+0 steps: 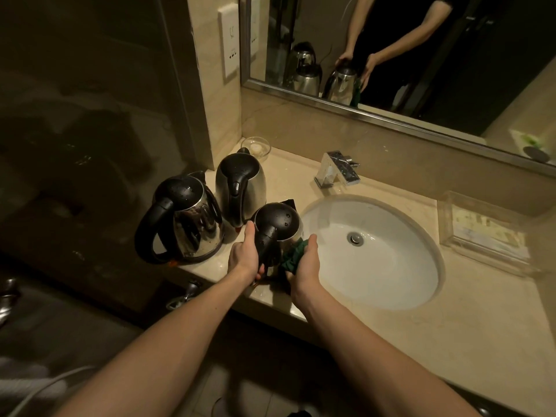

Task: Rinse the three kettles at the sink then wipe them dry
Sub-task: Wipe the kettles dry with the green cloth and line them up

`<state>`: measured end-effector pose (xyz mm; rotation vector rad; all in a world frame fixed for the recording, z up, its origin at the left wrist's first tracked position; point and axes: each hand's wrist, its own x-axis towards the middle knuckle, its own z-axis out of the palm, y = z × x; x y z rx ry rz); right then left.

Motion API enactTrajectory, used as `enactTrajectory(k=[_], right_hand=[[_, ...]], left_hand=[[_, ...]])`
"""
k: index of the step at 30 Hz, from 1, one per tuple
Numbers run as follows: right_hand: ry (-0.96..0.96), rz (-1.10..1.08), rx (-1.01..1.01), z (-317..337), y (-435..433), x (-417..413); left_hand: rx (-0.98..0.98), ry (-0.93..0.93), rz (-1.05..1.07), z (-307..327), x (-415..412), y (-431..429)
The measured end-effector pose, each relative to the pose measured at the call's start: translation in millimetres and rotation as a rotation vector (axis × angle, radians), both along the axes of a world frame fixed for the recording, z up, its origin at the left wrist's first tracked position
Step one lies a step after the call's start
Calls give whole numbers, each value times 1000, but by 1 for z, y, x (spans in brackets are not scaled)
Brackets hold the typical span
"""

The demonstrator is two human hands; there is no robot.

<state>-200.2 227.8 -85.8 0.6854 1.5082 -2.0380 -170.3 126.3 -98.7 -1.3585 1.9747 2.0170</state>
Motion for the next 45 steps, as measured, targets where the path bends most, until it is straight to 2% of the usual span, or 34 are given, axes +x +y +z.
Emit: enactTrajectory(k=[6, 10, 12, 17, 23, 29, 34, 39, 45], right_hand=[[161, -32, 134, 10, -11, -15], [105, -32, 196, 0, -11, -27], [29, -14, 174, -10, -8, -29], [2, 24, 123, -20, 1, -34], [97, 43, 119, -13, 0, -46], [194, 127, 225, -10, 0, -76], [138, 236, 258, -24, 8, -95], [67, 256, 248, -25, 12, -98], [208, 288, 239, -1, 7, -109]], left_hand=[[35, 30, -7, 0, -5, -2], [76, 45, 1, -1, -6, -4], [97, 54, 24, -3, -8, -6], [139, 68, 37, -10, -12, -11], [217, 104, 12, -13, -12, -14], [232, 112, -11, -9, -14, -14], [201, 102, -18, -7, -11, -13], [186, 89, -10, -8, -12, -13], [198, 106, -3, -6, -10, -12]])
